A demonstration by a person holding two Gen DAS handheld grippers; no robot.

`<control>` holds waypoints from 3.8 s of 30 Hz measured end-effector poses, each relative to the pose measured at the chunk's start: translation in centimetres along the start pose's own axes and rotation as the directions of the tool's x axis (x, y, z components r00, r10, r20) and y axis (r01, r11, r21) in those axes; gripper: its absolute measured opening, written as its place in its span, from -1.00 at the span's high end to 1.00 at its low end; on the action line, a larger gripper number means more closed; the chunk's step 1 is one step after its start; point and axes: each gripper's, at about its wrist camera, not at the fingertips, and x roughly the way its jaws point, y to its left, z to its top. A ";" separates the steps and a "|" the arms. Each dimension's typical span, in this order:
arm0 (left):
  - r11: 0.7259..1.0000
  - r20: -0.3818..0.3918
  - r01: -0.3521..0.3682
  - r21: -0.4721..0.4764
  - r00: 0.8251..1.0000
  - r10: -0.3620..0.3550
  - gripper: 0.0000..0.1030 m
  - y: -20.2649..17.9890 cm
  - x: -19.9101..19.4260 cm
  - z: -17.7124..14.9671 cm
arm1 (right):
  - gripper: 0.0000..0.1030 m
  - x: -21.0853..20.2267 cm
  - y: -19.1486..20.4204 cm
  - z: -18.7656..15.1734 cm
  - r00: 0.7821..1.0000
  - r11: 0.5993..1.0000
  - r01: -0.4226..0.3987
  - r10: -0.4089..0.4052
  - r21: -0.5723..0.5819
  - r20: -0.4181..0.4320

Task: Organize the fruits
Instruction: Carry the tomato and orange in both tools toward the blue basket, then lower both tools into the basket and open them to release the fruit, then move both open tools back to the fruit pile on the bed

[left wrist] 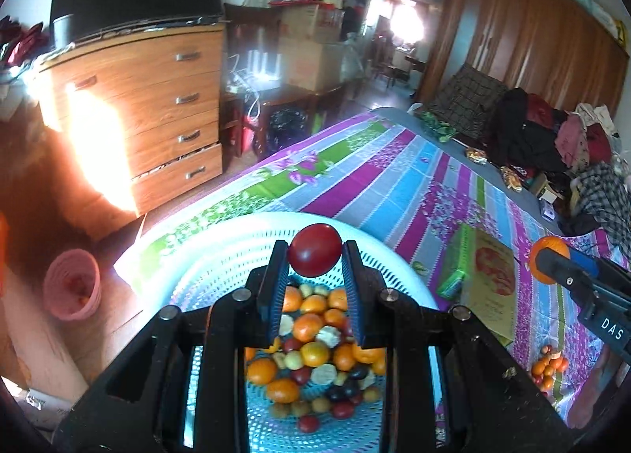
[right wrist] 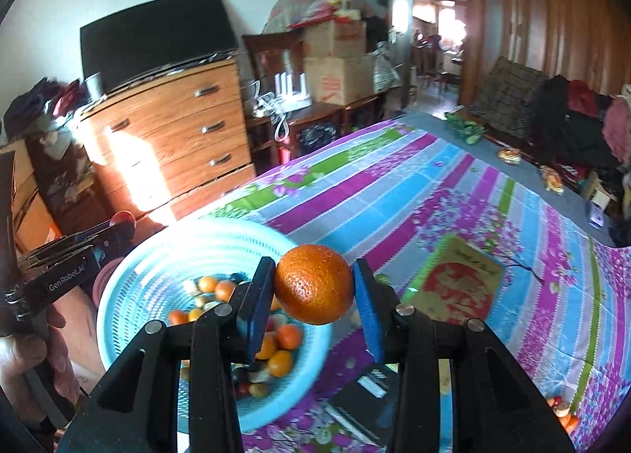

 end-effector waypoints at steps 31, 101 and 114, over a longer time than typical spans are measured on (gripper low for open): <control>0.998 -0.279 -0.053 -0.029 0.959 0.043 0.46 5.8 5.6 -3.5 | 0.16 10.9 5.8 -3.6 0.937 0.993 -0.096 0.068 -0.066 -0.343; 0.998 -0.298 -0.014 -0.066 0.955 -0.007 -0.27 5.1 5.3 -4.1 | -0.45 8.5 5.5 -3.7 0.962 0.993 -0.090 0.067 -0.074 -0.266; 1.000 -0.197 0.020 -0.007 0.980 -0.021 -0.41 0.9 2.2 -3.5 | -0.45 1.4 2.7 -3.9 0.995 0.996 0.033 -0.040 -0.084 -0.088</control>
